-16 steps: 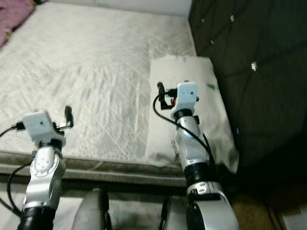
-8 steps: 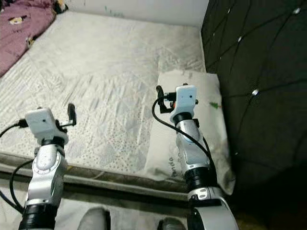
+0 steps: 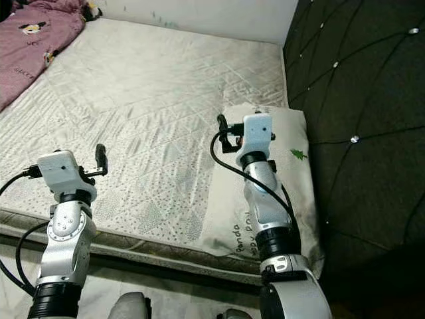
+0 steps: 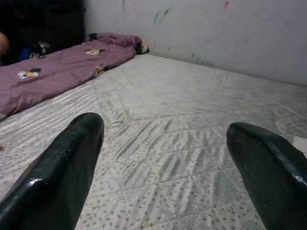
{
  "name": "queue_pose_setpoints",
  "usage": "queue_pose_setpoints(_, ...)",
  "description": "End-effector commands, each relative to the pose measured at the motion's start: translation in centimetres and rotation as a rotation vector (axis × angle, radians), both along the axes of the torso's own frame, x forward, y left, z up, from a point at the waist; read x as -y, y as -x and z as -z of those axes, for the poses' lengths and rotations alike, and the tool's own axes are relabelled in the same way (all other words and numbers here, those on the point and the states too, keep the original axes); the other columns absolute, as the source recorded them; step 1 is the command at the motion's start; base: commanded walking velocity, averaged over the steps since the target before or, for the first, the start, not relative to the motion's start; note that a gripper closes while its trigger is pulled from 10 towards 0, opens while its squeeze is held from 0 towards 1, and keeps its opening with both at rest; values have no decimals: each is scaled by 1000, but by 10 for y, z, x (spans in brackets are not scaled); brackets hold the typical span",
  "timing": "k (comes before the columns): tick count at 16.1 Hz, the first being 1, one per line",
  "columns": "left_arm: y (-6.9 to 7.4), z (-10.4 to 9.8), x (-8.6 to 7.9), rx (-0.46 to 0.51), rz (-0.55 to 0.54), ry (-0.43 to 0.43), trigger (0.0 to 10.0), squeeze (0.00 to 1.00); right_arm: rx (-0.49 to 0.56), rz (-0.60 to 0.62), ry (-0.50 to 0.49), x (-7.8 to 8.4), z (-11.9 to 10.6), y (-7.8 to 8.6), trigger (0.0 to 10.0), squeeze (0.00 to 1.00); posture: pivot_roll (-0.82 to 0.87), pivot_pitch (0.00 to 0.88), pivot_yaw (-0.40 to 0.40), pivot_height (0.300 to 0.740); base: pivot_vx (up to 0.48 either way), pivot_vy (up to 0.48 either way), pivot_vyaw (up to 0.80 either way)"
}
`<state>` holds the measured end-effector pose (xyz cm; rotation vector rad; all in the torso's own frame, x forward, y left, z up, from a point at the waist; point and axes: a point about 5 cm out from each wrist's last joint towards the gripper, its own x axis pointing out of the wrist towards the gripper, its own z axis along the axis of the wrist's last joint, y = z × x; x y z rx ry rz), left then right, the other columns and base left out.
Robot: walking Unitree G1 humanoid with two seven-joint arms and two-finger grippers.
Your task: Clean up the room
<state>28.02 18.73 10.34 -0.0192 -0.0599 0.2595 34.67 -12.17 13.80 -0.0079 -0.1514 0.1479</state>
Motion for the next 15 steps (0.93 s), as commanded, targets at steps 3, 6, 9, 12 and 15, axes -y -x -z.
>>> queue_pose_setpoints(3,1,5,3,-19,13,59,10000,0,-37,27,-26,8,4,0,10000,0,-7,0,-48,740,0,0,0)
queue_pose_setpoints(6,0,4,4,-18,17,57,10000,0,-65,22,-20,5,10,2,10000,0,-7,0,-54,740,0,0,-533)
queue_pose_setpoints(9,0,4,5,-16,20,67,10000,0,-67,22,-14,5,10,2,10000,0,-6,0,-56,740,0,0,-800)
queue_pose_setpoints(12,1,4,7,-12,35,86,10000,0,-75,32,-7,7,12,2,10000,0,-8,0,-58,740,0,0,-367)
queue_pose_setpoints(15,1,4,9,-7,49,102,10000,0,-87,29,-2,8,16,5,10000,0,-9,0,-60,740,0,0,0)
